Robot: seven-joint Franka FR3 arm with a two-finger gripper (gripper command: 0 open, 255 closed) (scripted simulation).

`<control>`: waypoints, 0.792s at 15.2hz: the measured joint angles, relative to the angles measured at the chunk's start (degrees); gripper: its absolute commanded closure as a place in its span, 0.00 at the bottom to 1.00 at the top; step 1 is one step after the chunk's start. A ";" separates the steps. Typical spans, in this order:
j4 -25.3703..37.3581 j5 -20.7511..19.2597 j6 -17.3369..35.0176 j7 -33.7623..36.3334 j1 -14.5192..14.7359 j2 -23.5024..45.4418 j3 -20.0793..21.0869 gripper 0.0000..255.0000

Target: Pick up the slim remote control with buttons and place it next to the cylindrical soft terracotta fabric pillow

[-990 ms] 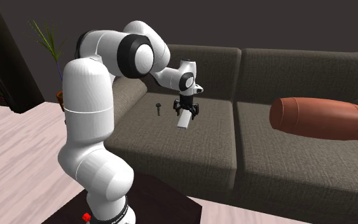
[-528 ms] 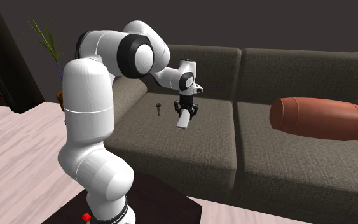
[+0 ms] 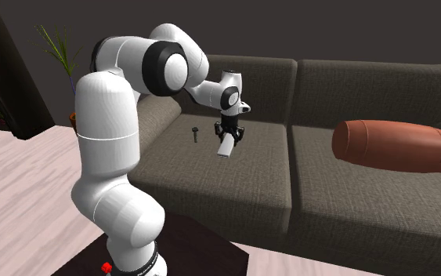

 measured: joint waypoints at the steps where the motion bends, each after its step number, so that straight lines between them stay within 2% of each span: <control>1: 0.11 0.01 -0.68 -0.07 -0.05 -0.56 -0.03 1.00; 12: 4.24 -0.04 -8.43 0.15 -0.04 -4.20 -0.03 1.00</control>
